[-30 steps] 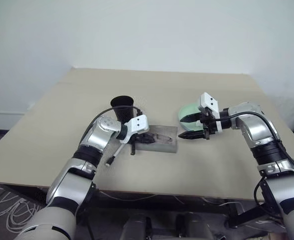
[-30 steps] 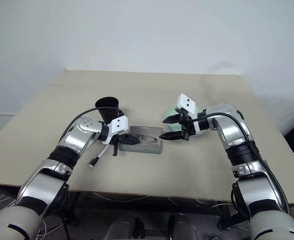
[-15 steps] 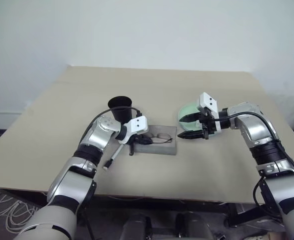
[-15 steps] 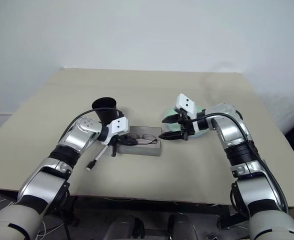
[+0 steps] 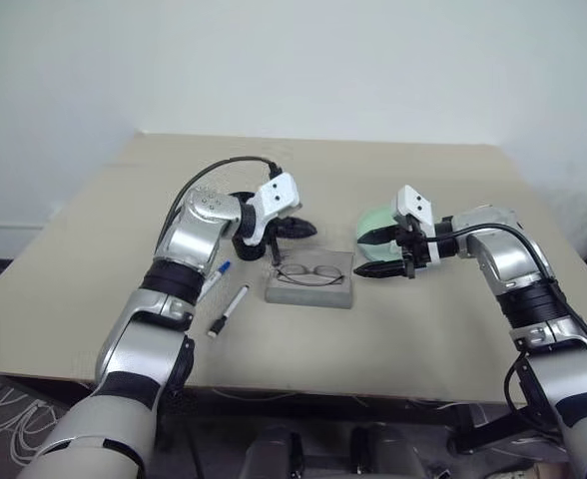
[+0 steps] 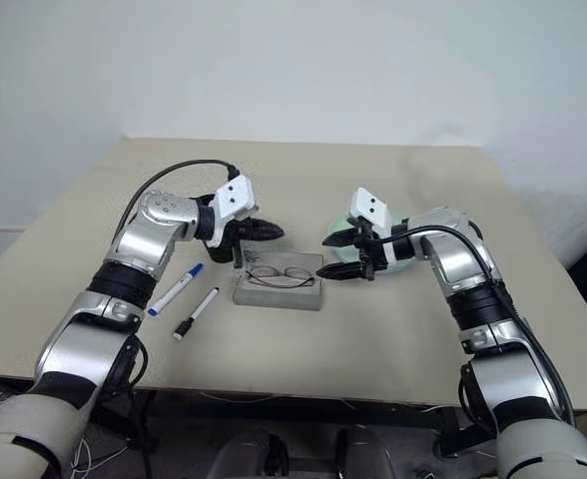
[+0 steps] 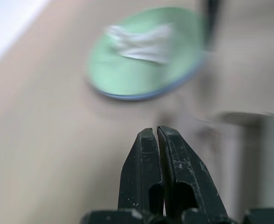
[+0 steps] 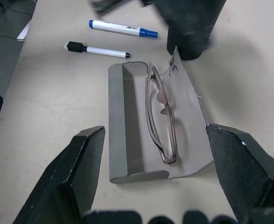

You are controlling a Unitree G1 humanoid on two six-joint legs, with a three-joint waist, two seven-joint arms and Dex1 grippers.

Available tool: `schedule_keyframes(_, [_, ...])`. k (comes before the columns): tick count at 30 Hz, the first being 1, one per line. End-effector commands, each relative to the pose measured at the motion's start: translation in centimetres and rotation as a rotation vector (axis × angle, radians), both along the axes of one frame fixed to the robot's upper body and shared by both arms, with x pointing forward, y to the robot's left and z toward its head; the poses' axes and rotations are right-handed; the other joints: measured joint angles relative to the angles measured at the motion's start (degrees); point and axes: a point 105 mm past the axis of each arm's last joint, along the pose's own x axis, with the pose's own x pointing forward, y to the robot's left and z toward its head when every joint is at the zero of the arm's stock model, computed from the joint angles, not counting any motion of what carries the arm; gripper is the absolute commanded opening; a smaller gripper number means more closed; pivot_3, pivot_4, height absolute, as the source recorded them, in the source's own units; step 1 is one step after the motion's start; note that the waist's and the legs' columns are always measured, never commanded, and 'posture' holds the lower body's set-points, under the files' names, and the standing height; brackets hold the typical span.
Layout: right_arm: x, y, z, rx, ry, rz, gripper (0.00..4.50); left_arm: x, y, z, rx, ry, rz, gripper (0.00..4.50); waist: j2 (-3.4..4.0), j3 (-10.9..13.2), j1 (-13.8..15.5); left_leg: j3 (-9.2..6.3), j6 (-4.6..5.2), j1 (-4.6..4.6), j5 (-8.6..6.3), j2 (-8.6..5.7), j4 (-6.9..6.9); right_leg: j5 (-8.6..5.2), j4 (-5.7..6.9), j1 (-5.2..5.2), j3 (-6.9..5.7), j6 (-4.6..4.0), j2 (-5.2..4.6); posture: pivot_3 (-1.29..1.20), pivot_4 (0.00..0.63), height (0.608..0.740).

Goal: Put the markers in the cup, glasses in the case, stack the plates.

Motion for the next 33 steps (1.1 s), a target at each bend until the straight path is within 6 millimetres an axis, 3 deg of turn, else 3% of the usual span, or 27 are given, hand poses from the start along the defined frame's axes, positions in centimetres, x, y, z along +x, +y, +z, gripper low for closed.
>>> schedule_keyframes(1, [0.1, 0.5, 1.8, 0.017, -0.063, 0.027, 3.77, 1.5, 0.4, 0.4, 0.024, -0.081, 0.086, 0.02, 0.00, 0.0, 0.0, 0.00, 0.00, 0.00, 0.00, 0.00, 0.00, 0.00, 0.01, 0.00, 0.00, 0.00, 0.01, 0.00, 0.000, 0.727])
schedule_keyframes(10, [-0.1, 0.3, 1.7, 0.015, -0.060, 0.021, 3.77, 1.6, 0.3, -1.8, 0.079, -0.059, 0.095, 0.02, -0.01, 0.0, 0.0, 0.01, -0.01, -0.01, 0.00, 0.01, 0.00, 0.00, 0.05, -0.04, 0.00, 0.00, 0.01, 0.00, 0.000, 0.727])
schedule_keyframes(21, [-0.2, 0.2, 1.9, 0.015, -0.062, 0.016, 3.77, -2.1, -0.6, -3.1, 0.159, 0.043, -0.133, 0.02, -0.01, 0.0, 0.0, 0.01, -0.01, -0.02, -0.02, 0.02, 0.04, 0.00, 0.05, -0.06, 0.00, 0.00, -0.01, 0.00, 0.000, 0.727])
schedule_keyframes(27, [-0.2, 0.2, 1.9, 0.015, -0.064, 0.019, 3.77, -3.4, -0.8, -2.8, 0.159, 0.052, -0.167, 0.02, 0.00, 0.0, 0.0, 0.01, -0.01, -0.02, -0.02, 0.05, 0.06, 0.00, 0.06, -0.06, 0.00, -0.01, 0.01, 0.00, 0.000, 0.727])
schedule_keyframes(33, [-0.2, 0.3, 1.8, 0.014, -0.062, 0.024, 3.77, -1.3, -0.6, -0.4, 0.069, -0.008, -0.049, 0.02, -0.01, 0.0, 0.1, 0.01, 0.00, -0.02, -0.02, 0.04, 0.13, 0.00, 0.02, -0.02, 0.00, -0.01, -0.01, 0.00, 0.000, 0.727])
